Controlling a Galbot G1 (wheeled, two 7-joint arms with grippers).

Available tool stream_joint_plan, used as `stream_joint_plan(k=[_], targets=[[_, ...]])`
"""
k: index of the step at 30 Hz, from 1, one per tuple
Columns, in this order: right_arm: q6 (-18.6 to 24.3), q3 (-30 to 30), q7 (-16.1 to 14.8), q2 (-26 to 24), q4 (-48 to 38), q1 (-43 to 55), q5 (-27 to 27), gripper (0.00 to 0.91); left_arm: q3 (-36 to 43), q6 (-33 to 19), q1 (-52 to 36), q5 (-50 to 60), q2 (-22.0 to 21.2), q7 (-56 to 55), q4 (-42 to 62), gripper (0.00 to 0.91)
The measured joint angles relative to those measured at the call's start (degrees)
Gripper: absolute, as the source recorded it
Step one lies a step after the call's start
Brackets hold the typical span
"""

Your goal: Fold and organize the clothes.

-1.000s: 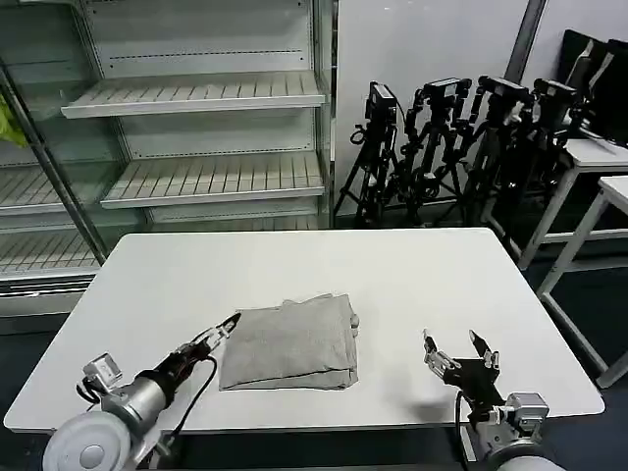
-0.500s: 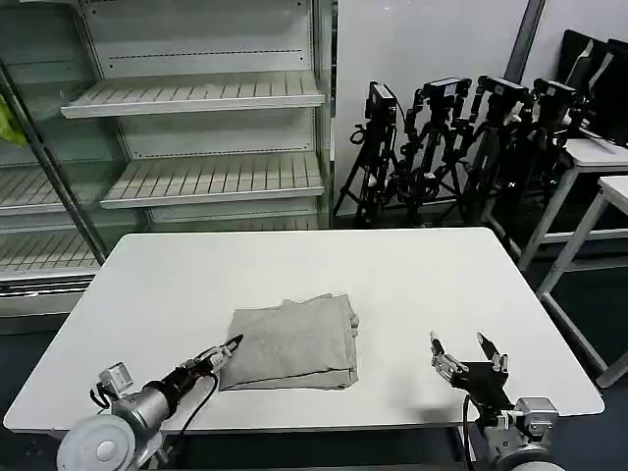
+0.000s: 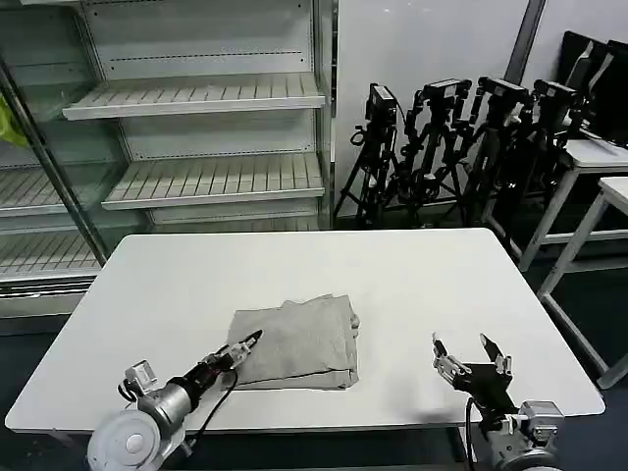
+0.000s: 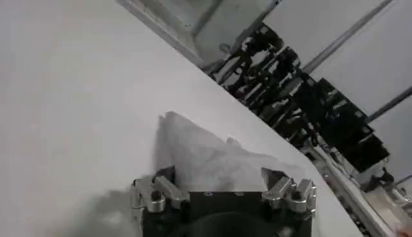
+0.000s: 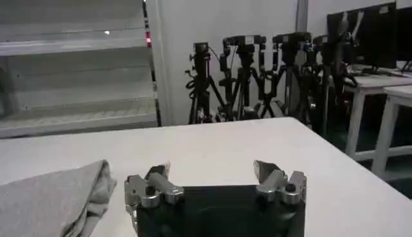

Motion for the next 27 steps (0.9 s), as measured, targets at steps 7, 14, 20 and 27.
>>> stream_joint_plan(k=[7,14,20,27], targets=[[0.0,0.49,0.02,0.24,1.11,-0.9,-0.01,0.907,0.69,-0.05,-0.71,0.29,-0.73,-0.1,0.95,0.03],[0.0,0.71,0.09,0.37,2.12,-1.6,-0.02,0.907,0.83,-0.04,-0.73,0.19,-1.33,-0.62,1.13,0.03],[0.0,0.83,0.12,0.4,2.75,-1.88,-0.02,0.907,0.38,0.16,-0.61,-0.52,-2.12,-1.5,0.81,0.03],[0.01,0.82,0.13,0.23,2.97,-1.7,0.15,0.907,-1.63,0.24,0.09,-2.12,-1.96,-2.44,-0.91,0.03]])
